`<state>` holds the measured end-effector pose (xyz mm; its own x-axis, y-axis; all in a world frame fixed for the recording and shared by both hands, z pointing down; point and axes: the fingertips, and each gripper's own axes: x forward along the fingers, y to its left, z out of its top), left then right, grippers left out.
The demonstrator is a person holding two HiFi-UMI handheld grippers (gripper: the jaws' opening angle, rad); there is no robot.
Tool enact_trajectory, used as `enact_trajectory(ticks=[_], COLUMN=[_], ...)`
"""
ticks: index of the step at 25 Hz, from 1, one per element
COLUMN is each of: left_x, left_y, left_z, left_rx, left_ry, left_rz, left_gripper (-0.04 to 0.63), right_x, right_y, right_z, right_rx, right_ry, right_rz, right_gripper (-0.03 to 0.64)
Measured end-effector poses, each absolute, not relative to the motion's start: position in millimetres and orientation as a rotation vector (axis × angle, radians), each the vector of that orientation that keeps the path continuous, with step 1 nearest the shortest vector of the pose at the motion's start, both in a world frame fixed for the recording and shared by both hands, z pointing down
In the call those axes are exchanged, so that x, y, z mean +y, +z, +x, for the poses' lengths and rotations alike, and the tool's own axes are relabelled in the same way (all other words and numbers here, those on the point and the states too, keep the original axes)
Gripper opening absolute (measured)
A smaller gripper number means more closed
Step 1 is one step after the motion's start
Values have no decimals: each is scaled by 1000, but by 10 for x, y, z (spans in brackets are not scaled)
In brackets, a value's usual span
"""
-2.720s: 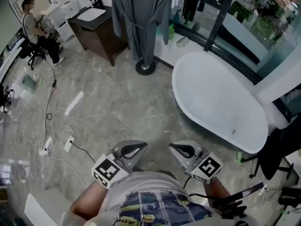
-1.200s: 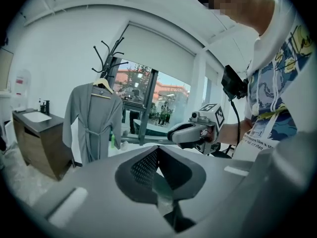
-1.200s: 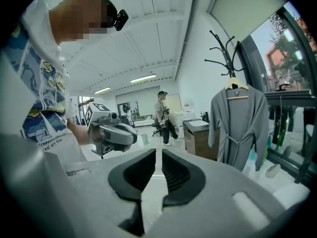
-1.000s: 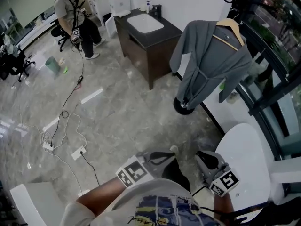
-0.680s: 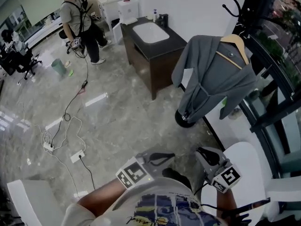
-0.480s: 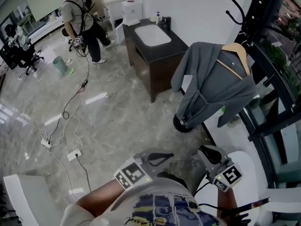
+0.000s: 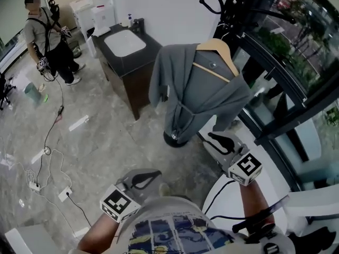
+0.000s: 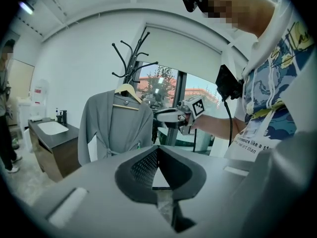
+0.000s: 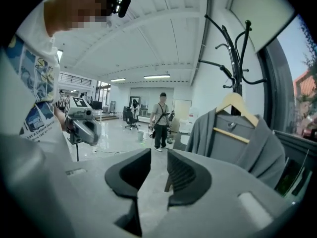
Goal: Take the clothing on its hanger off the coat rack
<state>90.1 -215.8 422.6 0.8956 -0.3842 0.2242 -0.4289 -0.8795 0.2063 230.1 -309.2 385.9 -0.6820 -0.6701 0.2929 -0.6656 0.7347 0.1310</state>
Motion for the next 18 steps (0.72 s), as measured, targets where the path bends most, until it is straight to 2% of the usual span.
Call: enact_trajectory(ticks=[10,18], left_x=[-2447,-2559], left_y=[4180,4208], left_z=[1012,994], left_rx=[-690,-730], left_ry=[256,261], left_rz=[2795,2772], left_gripper=[3,3], right_x=[-4399,-5196], right_y=[3152,3263], right_z=[3593,3980], right_rx=[-2383,-2327], right_ry=[-246,-71], right_rz=[1248,1171], right_gripper=[181,265])
